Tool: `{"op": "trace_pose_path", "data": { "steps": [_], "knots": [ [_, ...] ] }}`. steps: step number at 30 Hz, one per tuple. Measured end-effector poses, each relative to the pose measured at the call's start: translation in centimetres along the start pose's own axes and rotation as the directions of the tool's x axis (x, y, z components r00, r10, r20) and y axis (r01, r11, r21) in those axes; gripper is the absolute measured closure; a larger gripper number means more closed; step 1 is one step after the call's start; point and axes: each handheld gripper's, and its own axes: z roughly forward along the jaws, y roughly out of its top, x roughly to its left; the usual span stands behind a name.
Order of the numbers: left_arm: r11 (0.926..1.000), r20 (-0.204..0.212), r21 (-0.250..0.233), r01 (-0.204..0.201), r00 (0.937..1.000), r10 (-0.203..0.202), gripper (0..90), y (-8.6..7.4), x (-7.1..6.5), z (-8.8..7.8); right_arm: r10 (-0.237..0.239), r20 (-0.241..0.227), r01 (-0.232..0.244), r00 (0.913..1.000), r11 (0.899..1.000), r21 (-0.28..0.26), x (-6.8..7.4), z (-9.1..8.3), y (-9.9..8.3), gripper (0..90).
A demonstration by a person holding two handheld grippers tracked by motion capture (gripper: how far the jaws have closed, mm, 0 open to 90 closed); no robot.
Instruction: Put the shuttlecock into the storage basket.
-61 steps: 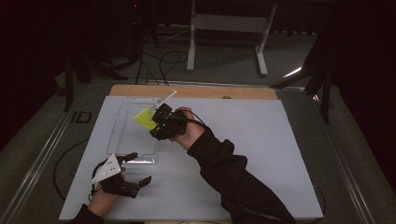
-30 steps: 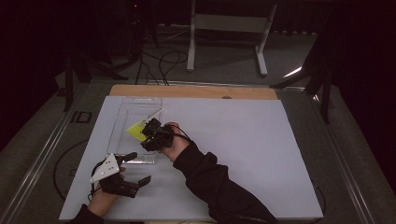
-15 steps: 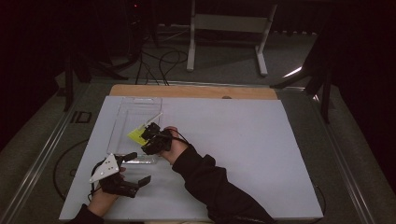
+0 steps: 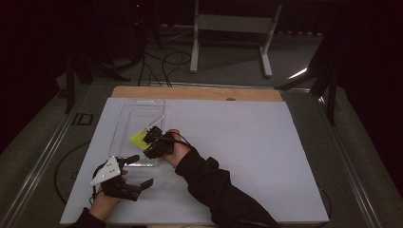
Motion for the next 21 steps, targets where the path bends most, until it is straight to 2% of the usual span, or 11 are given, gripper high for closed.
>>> {"op": "trace_pose_path", "data": {
  "steps": [13, 16, 21],
  "knots": [
    [1.0000, -0.007, -0.009, -0.002, 1.0000, 0.002, 0.1, 0.0, 0.0, -0.1, 0.015, -0.002, -0.015, 0.9999, 1.000, 0.009, 0.0, 0.7, 0.2, 62.8],
    [0.9999, -0.013, -0.016, 0.000, 0.9999, 0.000, 0.1, 0.1, 0.0, -0.1, 0.020, 0.001, -0.020, 0.9998, 1.000, -0.010, -0.1, 0.2, 0.3, 53.0],
    [0.9999, -0.017, -0.015, -0.001, 0.9999, 0.001, 0.1, 0.1, 0.0, -0.2, 0.002, 0.017, -0.002, 0.9998, 0.999, -0.046, -0.1, -0.6, 0.4, 48.1]
  ]
}}
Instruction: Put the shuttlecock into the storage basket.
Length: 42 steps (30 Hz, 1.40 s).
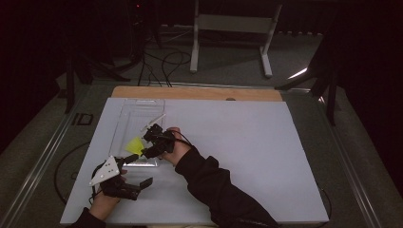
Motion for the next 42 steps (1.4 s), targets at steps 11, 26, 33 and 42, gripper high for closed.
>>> {"op": "trace_pose_path", "data": {
  "steps": [11, 26, 33, 42],
  "knots": [
    [1.0000, -0.003, 0.008, 0.006, 1.0000, -0.006, 0.1, 0.0, 0.0, 0.1, -0.065, 0.011, 0.065, 0.9978, 0.998, 0.005, 0.4, -1.6, -0.1, 25.7],
    [0.9999, -0.001, 0.012, 0.004, 1.0000, -0.004, 0.1, 0.0, 0.0, 0.3, -0.093, 0.005, 0.094, 0.9956, 0.995, -0.030, -0.7, -4.0, -1.4, 9.9],
    [0.9998, 0.000, 0.018, 0.004, 1.0000, -0.004, 0.1, -0.1, 0.1, 0.4, -0.082, 0.004, 0.082, 0.9966, 0.996, -0.018, -1.7, -5.0, -2.3, 9.9],
    [0.9997, 0.001, 0.024, 0.005, 1.0000, -0.005, 0.1, -0.1, 0.1, 0.5, -0.047, -0.010, 0.047, 0.9988, 0.999, -0.023, -3.2, -6.2, -3.6, 9.9]
  ]
}}
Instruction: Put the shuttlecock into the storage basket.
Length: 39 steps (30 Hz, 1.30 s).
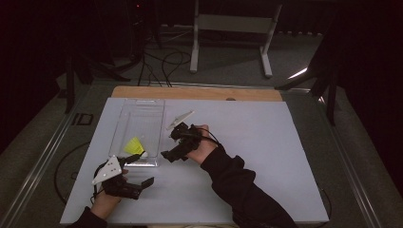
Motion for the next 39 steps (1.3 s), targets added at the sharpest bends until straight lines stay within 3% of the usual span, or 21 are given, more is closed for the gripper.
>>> {"op": "trace_pose_path", "data": {
  "steps": [13, 20, 27, 39],
  "knots": [
    [1.0000, 0.001, 0.007, -0.003, 1.0000, 0.003, 0.1, 0.0, 0.1, 0.1, 0.024, 0.038, -0.024, 0.9990, 1.000, 0.005, -2.2, -1.9, -3.3, 9.9],
    [0.9999, 0.001, 0.010, -0.004, 1.0000, 0.004, 0.1, 0.0, 0.0, 0.2, 0.077, 0.053, -0.077, 0.9957, 0.997, 0.006, -3.5, -3.0, -5.8, 10.0],
    [0.9999, 0.002, 0.010, -0.003, 1.0000, 0.003, 0.1, 0.0, 0.0, 0.2, 0.101, 0.072, -0.101, 0.9923, 0.995, 0.000, -4.3, -4.0, -7.6, 10.0],
    [0.9999, 0.003, 0.012, -0.004, 1.0000, 0.004, 0.1, 0.0, 0.0, 0.2, 0.080, 0.089, -0.083, 0.9929, 0.996, 0.030, -4.7, -5.1, -10.7, 10.0]
  ]
}}
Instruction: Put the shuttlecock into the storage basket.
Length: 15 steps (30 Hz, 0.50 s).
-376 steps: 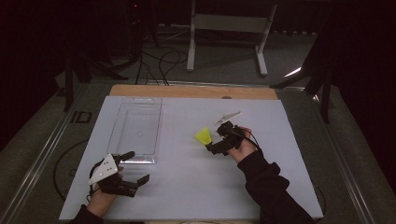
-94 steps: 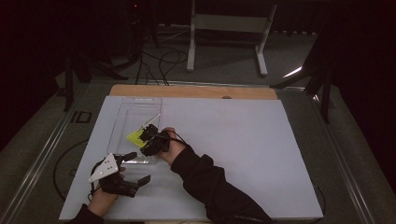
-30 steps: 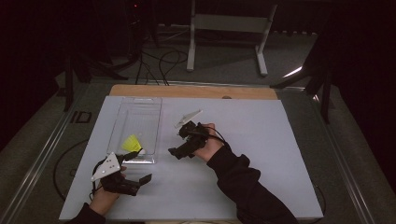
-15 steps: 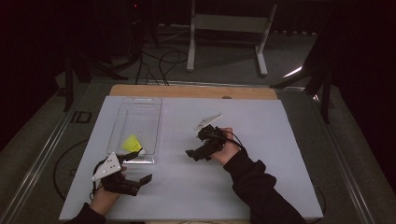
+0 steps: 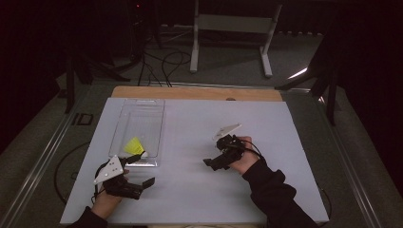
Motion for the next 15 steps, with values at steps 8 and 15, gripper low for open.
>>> {"op": "trace_pose_path", "data": {
  "steps": [8, 15],
  "knots": [
    [1.0000, -0.001, 0.001, -0.001, 1.0000, 0.001, 0.1, 0.0, 0.0, 0.0, 0.011, 0.008, -0.011, 0.9999, 1.000, -0.025, -0.6, -0.7, -1.9, 9.6],
    [1.0000, -0.001, 0.000, 0.000, 1.0000, 0.000, 0.1, 0.0, 0.0, 0.0, 0.026, 0.004, -0.026, 0.9996, 0.997, -0.073, -1.9, -2.0, -4.1, 9.3]
  ]
}}
